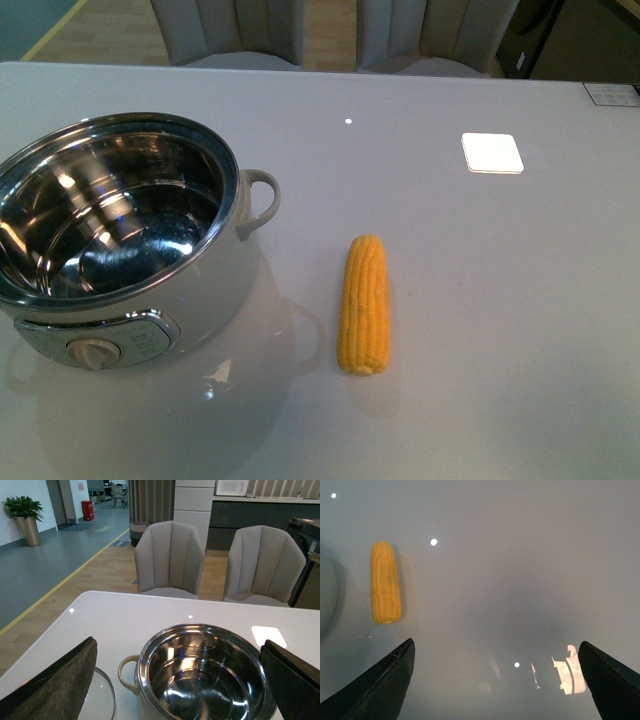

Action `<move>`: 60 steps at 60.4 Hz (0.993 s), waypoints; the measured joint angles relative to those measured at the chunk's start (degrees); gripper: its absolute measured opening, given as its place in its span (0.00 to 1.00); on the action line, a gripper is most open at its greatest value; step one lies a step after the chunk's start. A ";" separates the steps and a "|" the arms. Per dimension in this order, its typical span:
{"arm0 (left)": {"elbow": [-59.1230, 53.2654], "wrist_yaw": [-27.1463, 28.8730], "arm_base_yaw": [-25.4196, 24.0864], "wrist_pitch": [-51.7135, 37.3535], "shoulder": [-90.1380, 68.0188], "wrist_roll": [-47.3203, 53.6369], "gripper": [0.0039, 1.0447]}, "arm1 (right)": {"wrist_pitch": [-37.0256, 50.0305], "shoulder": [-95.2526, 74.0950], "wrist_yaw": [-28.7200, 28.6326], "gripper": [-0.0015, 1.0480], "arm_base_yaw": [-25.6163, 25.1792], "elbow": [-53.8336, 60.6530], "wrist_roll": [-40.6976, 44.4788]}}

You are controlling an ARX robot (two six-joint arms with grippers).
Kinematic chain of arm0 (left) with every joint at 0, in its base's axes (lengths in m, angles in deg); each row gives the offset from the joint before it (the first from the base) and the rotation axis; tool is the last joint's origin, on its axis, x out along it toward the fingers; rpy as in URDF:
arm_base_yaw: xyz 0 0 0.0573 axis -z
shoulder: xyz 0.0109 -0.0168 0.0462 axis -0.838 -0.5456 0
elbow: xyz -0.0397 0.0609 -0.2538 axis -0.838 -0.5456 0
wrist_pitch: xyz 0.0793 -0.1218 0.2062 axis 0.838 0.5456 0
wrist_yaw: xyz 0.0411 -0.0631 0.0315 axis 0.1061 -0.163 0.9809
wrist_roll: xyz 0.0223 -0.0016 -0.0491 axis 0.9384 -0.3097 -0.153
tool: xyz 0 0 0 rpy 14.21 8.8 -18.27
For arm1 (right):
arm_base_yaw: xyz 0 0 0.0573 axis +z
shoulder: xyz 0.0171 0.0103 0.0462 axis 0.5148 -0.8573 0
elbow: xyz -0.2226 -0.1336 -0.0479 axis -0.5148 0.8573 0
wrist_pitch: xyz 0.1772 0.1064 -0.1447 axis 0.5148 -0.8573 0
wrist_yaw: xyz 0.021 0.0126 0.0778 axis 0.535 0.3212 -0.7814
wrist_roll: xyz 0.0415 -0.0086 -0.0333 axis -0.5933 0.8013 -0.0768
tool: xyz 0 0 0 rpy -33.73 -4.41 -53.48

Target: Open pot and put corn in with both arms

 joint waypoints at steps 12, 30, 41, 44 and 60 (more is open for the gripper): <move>0.00 -0.02 0.00 0.00 0.00 0.00 0.94 | 8.07 -8.15 -0.81 0.92 -0.68 -1.20 -0.48; 0.00 0.00 0.00 0.00 0.00 0.00 0.94 | 27.02 -34.14 -0.74 0.92 3.96 -5.14 0.61; 0.00 0.00 0.00 0.00 0.00 0.00 0.94 | 35.67 -49.83 -0.50 0.92 7.87 -10.16 1.29; 0.00 0.00 0.00 0.00 0.00 0.00 0.94 | 37.07 -53.64 -0.50 0.92 8.96 -11.98 1.31; 0.00 0.00 0.00 0.00 0.00 0.00 0.94 | 38.84 -67.45 0.94 0.92 13.35 -21.57 2.23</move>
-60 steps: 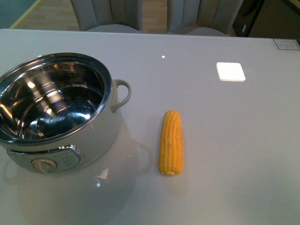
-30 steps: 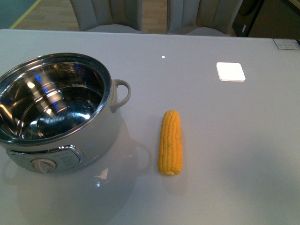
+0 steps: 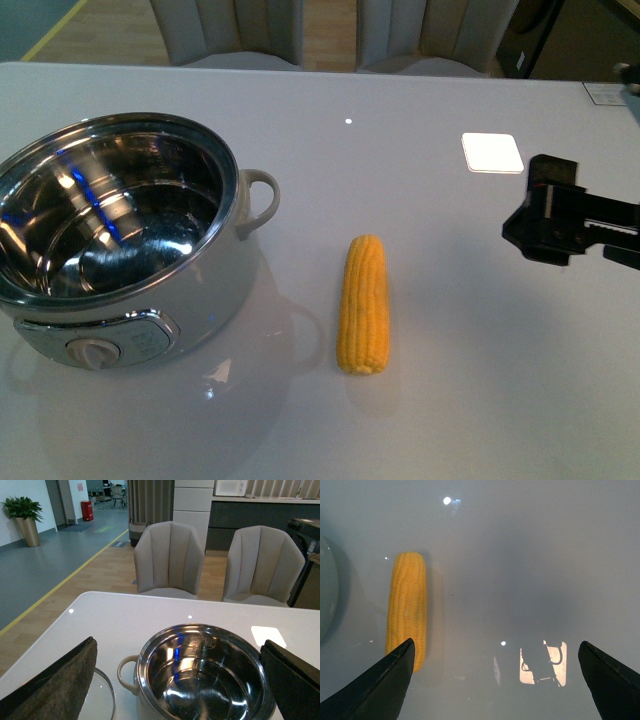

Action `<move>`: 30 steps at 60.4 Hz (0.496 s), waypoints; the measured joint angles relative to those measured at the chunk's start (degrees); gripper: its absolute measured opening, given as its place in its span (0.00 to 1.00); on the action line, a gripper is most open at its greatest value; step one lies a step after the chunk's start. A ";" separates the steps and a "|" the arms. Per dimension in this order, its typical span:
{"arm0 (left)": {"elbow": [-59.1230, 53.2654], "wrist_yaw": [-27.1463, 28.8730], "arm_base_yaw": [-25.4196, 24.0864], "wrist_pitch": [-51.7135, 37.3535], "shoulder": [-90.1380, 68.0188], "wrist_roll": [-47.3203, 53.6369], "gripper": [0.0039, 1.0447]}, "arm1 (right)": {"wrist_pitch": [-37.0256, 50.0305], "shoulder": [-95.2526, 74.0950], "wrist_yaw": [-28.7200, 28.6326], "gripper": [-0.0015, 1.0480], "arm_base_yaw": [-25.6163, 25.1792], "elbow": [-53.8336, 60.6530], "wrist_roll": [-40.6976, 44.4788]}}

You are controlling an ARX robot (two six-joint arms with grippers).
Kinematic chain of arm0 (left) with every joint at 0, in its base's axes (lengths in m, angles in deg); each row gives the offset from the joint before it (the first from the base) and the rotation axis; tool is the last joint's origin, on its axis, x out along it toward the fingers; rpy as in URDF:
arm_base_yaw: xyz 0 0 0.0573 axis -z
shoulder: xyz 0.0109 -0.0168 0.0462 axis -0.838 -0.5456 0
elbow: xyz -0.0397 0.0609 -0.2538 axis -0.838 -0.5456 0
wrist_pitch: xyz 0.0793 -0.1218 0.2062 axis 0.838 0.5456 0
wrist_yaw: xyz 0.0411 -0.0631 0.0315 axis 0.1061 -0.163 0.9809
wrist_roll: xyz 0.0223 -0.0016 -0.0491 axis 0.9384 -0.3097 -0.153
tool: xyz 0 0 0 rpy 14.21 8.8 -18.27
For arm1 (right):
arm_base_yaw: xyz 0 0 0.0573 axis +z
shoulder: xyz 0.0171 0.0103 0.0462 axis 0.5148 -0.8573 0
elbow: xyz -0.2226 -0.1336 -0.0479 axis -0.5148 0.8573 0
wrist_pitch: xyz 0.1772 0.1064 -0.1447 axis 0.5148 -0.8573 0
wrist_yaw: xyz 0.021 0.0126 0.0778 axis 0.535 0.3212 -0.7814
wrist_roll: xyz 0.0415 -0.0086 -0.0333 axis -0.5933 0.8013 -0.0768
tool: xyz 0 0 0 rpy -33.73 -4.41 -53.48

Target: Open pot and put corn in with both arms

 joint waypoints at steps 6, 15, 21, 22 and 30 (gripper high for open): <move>0.00 0.00 0.00 0.00 0.00 0.00 0.94 | -0.04 -4.68 1.42 0.92 1.86 -3.85 0.33; 0.00 0.00 0.00 0.00 0.00 0.00 0.94 | -0.90 -9.38 2.67 0.92 4.22 -8.48 0.44; 0.00 0.00 0.00 0.00 0.00 0.00 0.94 | -1.84 -12.24 4.04 0.92 5.66 -11.93 0.61; 0.00 0.00 0.00 0.00 0.00 0.00 0.94 | -1.92 -12.46 4.13 0.92 5.77 -12.22 0.61; 0.00 0.00 0.00 0.00 0.00 0.00 0.94 | -3.21 -15.98 5.25 0.92 7.13 -15.74 0.55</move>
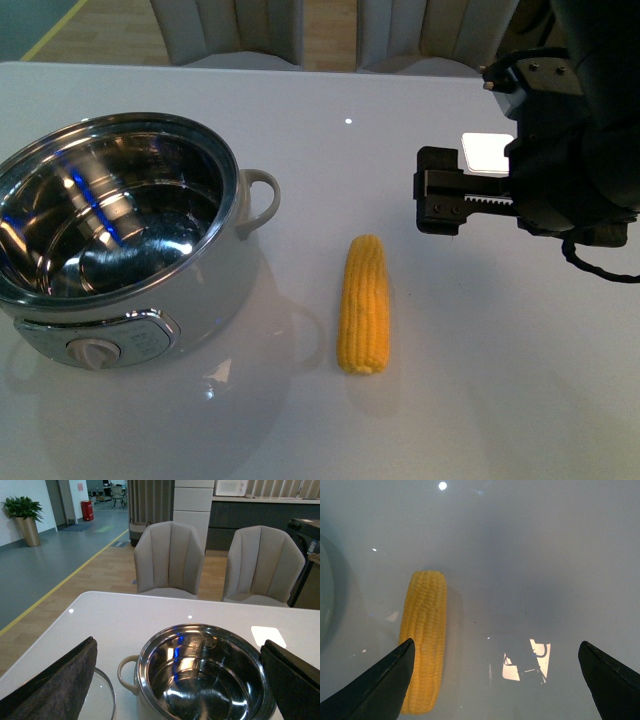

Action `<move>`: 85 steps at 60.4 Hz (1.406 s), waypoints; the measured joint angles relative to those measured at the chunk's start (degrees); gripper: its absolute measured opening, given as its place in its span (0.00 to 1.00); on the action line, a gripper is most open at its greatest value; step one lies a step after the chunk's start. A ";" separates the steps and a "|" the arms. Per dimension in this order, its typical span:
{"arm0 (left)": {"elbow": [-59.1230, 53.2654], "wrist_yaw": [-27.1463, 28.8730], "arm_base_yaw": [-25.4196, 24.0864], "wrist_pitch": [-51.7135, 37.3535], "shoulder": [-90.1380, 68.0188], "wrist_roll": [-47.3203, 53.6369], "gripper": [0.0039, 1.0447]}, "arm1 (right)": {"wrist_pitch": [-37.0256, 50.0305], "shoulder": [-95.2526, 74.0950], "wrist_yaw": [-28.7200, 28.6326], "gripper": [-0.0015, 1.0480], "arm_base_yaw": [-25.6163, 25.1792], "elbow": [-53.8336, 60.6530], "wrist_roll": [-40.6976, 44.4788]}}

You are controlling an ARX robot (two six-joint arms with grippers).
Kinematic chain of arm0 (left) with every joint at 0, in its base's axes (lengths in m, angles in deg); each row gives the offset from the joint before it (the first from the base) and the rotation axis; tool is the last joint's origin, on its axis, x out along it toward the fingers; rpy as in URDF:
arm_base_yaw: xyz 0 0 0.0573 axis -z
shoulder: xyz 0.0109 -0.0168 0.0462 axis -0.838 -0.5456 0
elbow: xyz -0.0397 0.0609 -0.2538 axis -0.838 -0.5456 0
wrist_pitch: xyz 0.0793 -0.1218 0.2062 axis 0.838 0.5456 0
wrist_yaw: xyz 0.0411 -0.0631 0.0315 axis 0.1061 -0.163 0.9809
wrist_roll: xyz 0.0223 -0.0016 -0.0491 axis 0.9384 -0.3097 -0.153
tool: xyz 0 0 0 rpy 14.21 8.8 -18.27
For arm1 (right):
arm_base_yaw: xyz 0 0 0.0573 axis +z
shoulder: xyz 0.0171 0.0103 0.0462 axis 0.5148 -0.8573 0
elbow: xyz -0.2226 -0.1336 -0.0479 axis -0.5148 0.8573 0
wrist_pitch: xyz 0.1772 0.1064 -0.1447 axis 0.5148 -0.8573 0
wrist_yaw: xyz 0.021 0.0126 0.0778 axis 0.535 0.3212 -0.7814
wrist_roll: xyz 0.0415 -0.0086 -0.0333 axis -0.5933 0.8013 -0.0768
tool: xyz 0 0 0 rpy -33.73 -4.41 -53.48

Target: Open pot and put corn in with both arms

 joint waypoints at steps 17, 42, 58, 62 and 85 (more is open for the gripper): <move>0.00 0.00 0.00 0.00 0.00 0.00 0.94 | -2.01 -5.81 -0.09 0.92 2.82 -4.92 -0.81; 0.00 0.00 0.00 0.00 0.00 0.00 0.94 | -5.09 -14.25 1.07 0.92 5.75 -13.18 -2.21; 0.00 0.00 0.00 0.00 0.00 0.00 0.94 | -7.54 -17.33 2.40 0.92 6.64 -16.94 -2.19; 0.00 0.00 0.00 0.00 0.00 0.00 0.94 | -7.96 -17.77 2.73 0.92 6.75 -17.53 -2.19; 0.00 0.00 0.00 0.00 0.00 0.00 0.94 | -9.44 -22.38 2.93 0.92 7.82 -20.87 -2.25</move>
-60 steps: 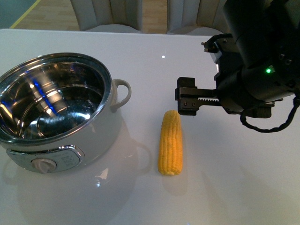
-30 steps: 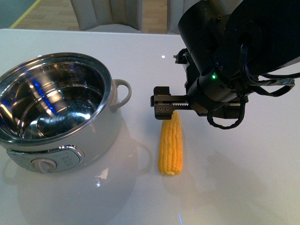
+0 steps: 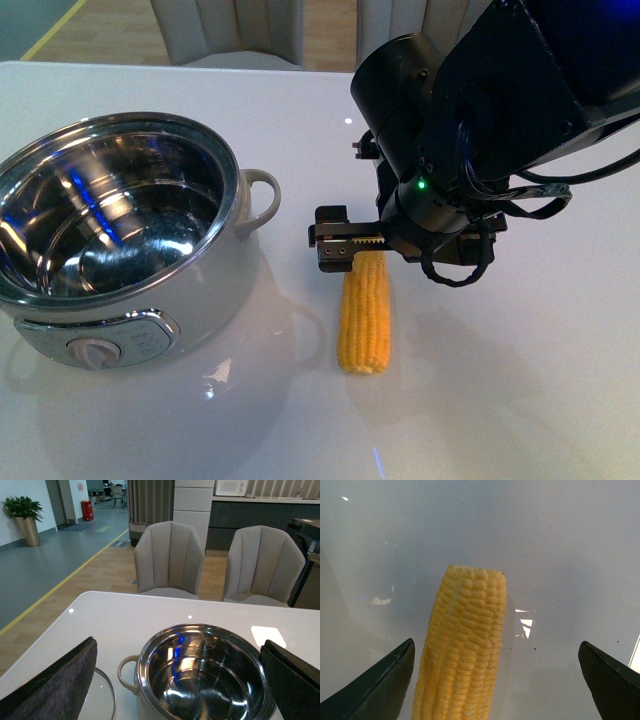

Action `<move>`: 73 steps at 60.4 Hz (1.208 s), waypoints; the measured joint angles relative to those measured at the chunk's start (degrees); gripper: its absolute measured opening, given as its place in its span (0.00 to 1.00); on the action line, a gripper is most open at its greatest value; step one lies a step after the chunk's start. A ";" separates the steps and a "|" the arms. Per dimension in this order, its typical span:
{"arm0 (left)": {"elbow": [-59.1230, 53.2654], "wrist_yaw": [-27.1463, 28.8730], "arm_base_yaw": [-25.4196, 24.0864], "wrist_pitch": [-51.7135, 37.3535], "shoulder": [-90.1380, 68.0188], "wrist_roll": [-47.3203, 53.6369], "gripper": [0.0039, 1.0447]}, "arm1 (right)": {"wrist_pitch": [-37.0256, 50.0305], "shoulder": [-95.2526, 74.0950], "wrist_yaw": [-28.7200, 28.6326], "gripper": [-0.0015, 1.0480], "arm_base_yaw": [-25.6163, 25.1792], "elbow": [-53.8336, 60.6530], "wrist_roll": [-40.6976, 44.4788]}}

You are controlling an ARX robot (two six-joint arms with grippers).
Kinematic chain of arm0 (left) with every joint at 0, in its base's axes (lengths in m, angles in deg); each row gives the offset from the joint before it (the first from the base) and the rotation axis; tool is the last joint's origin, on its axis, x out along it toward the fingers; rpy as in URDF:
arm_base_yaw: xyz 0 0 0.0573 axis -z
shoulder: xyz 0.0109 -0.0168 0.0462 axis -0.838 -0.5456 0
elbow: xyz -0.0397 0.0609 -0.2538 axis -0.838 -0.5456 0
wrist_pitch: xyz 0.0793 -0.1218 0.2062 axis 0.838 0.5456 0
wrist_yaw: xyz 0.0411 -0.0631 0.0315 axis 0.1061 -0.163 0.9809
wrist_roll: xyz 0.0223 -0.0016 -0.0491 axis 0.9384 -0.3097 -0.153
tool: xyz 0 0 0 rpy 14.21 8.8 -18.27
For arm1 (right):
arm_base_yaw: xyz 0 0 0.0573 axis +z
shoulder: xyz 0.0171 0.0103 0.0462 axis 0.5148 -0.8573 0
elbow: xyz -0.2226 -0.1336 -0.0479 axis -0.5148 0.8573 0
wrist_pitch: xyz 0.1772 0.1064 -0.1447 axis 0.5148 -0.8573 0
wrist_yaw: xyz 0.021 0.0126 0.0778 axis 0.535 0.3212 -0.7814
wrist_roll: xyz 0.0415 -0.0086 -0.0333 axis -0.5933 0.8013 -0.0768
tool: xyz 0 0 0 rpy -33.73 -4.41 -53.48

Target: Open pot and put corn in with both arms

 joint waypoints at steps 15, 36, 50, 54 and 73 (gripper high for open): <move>0.00 0.00 0.00 0.00 0.00 0.00 0.94 | -0.63 -1.29 -0.59 0.92 0.31 -1.03 0.00; 0.00 0.00 0.00 0.00 0.00 0.00 0.94 | -1.05 -3.34 -2.36 0.92 1.29 -1.03 -1.20; 0.00 0.00 0.00 0.00 0.00 0.00 0.94 | -1.38 -4.17 -2.36 0.91 1.27 -1.18 -1.27; 0.00 0.00 0.00 0.00 0.00 0.00 0.94 | -1.42 -4.39 -2.38 0.87 1.29 -1.18 -1.40; 0.00 0.00 0.00 0.00 0.00 0.00 0.94 | -1.27 -4.59 -2.89 0.45 1.53 -1.16 -2.54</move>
